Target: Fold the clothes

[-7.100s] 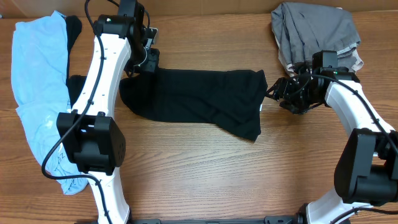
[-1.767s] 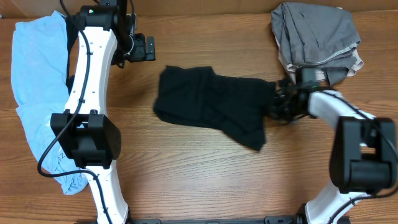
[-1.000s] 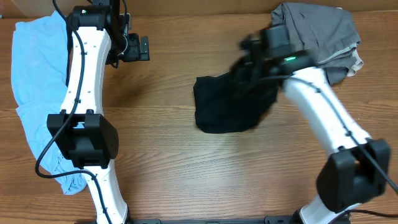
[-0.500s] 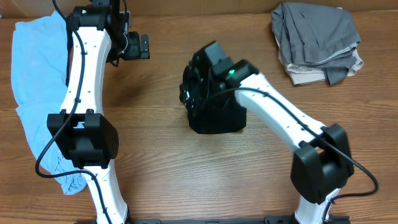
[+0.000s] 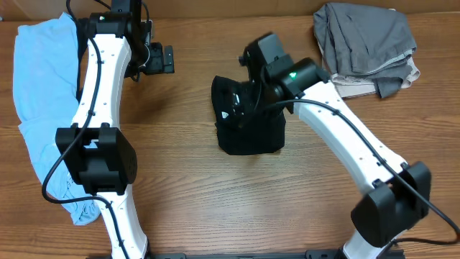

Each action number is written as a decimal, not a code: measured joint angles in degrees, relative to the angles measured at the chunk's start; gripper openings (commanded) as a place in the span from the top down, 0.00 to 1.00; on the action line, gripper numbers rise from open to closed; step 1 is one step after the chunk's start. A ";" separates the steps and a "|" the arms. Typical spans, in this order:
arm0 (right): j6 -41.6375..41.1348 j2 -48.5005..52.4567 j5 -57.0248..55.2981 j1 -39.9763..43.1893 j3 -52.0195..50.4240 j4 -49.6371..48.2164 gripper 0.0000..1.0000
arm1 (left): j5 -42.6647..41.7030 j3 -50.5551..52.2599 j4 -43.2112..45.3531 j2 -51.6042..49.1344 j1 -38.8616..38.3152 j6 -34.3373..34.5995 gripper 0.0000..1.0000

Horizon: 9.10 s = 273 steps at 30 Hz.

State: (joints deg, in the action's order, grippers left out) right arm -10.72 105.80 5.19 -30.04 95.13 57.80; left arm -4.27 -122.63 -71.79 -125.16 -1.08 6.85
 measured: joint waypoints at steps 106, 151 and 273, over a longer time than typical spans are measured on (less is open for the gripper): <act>-24.20 -7.34 5.16 16.96 -5.86 9.90 0.00 | 0.02 0.37 1.60 0.00 0.00 -1.05 0.00; -35.47 -8.31 -4.50 18.45 -45.00 -37.73 0.04 | 0.02 0.37 1.95 0.00 0.00 -1.05 0.00; -7.21 -44.87 22.18 40.92 -22.80 -8.09 0.00 | 0.02 0.37 7.17 0.00 -1.20 -1.05 0.00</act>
State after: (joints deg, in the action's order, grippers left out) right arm -17.93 60.93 27.38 10.87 72.34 49.71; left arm -4.25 -122.26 -64.62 -125.16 -2.28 5.80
